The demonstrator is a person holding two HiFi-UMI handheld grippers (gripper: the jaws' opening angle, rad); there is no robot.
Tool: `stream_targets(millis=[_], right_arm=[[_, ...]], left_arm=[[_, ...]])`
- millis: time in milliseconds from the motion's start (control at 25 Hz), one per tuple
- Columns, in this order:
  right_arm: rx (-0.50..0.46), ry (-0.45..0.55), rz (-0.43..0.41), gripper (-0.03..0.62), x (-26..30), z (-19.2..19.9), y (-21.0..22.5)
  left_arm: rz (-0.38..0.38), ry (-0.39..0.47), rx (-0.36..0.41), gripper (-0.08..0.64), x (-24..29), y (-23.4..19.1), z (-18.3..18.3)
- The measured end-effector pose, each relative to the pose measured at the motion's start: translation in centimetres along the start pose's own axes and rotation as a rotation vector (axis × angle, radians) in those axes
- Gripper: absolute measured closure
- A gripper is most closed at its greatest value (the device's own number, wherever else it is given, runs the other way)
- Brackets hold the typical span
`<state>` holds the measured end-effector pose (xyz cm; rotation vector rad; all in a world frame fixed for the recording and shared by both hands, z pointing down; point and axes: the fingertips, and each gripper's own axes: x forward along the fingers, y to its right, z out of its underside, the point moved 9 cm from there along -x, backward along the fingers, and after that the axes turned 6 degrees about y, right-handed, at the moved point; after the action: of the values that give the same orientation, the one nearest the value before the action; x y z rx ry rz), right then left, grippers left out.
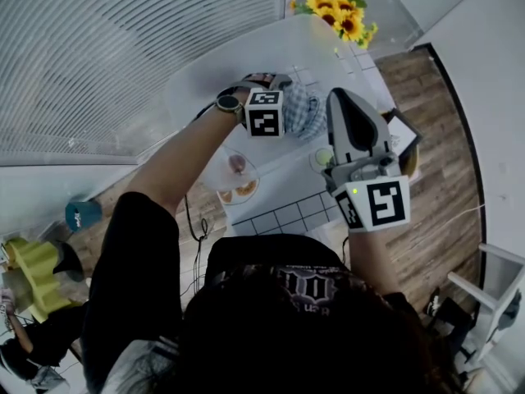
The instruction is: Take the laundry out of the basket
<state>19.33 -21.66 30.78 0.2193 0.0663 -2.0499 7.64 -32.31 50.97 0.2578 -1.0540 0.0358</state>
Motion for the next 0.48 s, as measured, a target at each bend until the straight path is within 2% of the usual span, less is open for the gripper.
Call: stream_targets(millis=[320,480], right_arm=[[0.014,-0.002,-0.023,0.563,0.22,0.07,0.05],[0.011,-0.001,-0.023,0.564,0.13,0.01,-0.08]], left_arm=[[-0.012,-0.052,0.01,0.015,0.77,0.35,0.5],[-0.039,-0.073,0.03,0.117,0.58,0.04,0.35]])
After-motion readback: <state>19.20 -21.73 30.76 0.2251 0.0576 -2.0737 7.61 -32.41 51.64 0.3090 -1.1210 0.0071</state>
